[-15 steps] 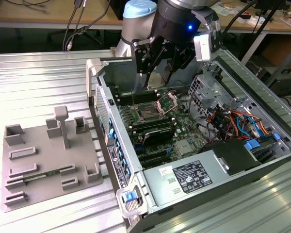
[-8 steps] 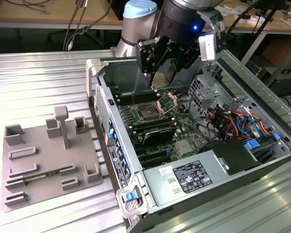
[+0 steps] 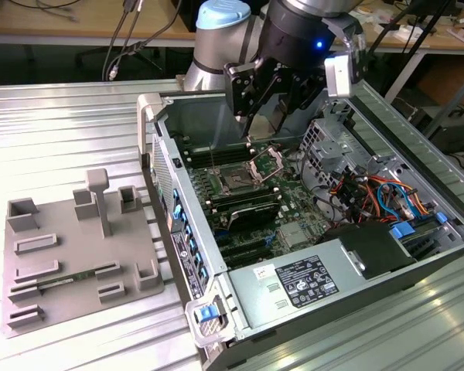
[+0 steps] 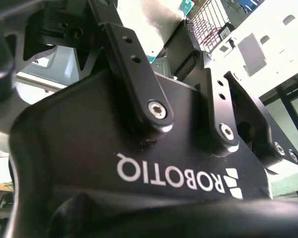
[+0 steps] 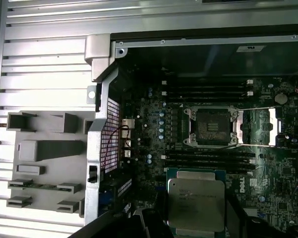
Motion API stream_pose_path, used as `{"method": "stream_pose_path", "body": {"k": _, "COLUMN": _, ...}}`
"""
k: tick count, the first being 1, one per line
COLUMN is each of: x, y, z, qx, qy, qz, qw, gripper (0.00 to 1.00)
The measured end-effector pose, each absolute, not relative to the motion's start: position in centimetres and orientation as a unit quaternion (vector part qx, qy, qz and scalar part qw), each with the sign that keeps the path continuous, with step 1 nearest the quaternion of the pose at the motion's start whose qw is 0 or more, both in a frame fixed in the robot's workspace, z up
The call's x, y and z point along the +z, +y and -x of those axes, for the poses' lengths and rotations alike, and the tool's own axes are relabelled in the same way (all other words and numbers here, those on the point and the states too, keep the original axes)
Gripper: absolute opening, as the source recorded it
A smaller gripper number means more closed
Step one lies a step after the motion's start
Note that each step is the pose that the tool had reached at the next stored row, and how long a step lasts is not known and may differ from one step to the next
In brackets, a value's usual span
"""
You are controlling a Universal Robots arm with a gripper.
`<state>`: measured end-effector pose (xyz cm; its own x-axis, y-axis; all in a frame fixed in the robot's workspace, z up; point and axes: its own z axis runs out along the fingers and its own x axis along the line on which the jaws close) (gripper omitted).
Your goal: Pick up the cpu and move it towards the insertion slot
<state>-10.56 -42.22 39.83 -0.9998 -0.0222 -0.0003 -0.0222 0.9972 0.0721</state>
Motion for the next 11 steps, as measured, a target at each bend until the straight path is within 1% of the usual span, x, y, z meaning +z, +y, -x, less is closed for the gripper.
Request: {"method": "stream_pose_path", "body": {"k": 11, "x": 39.39, "y": -42.18, "z": 9.58, "qx": -0.036, "qy": -0.999, "qz": -0.011, "qw": 0.000, "gripper": 0.55}}
